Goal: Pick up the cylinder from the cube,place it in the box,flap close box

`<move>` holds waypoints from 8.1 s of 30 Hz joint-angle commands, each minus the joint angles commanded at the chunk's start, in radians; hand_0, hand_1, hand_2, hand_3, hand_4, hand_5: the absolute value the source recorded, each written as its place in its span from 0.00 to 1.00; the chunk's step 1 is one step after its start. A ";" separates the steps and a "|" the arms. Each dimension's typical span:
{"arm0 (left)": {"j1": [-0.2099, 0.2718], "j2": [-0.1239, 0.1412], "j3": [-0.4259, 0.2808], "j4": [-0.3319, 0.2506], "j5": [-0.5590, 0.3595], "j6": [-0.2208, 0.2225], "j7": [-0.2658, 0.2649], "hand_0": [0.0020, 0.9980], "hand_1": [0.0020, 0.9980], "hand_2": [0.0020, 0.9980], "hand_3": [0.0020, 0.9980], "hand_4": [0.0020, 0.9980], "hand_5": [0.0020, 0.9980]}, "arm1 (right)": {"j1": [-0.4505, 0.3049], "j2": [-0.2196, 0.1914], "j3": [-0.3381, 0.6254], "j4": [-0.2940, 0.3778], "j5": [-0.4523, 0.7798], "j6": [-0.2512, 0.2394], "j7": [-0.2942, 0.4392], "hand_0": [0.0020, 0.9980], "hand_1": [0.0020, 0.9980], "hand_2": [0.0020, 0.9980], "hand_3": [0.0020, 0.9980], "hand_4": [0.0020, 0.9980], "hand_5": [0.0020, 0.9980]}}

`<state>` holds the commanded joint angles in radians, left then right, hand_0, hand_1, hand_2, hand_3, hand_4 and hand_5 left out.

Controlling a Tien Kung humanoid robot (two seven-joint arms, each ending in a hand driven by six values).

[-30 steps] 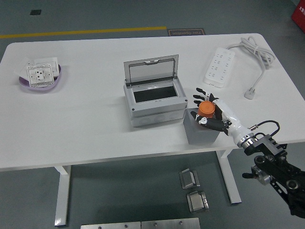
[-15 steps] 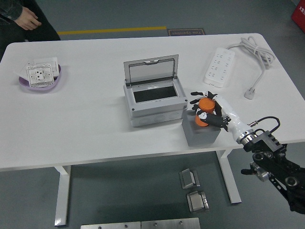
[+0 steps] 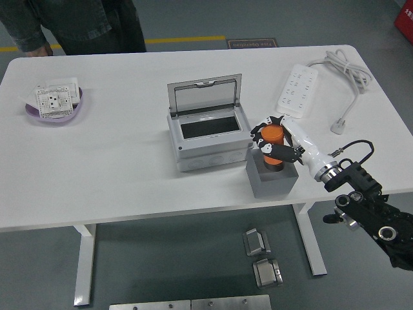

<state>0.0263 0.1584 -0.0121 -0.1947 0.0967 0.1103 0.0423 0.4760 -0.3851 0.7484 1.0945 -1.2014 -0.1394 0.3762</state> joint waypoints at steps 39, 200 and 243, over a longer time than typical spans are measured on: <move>-0.035 0.028 -0.033 0.001 0.058 0.005 0.011 0.69 0.66 0.55 0.61 0.64 0.28 | 0.593 0.253 -0.622 -0.526 -0.139 0.033 -0.044 0.20 0.20 0.29 0.22 0.00 0.00; 0.006 -0.012 -0.042 0.014 0.075 0.001 0.004 0.68 0.66 0.56 0.60 0.62 0.25 | -0.249 -0.146 0.463 0.166 0.034 0.097 0.051 0.72 0.67 0.73 0.84 0.84 0.52; -0.016 0.000 -0.074 0.012 0.083 -0.001 0.001 0.69 0.66 0.56 0.60 0.62 0.27 | -0.340 -0.138 0.548 0.156 0.192 0.095 0.062 0.73 0.69 0.74 0.82 0.83 0.51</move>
<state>0.0105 0.1579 -0.0862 -0.1828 0.1798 0.1096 0.0434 0.1363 -0.5229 1.2965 1.2508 -1.0095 -0.0445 0.4380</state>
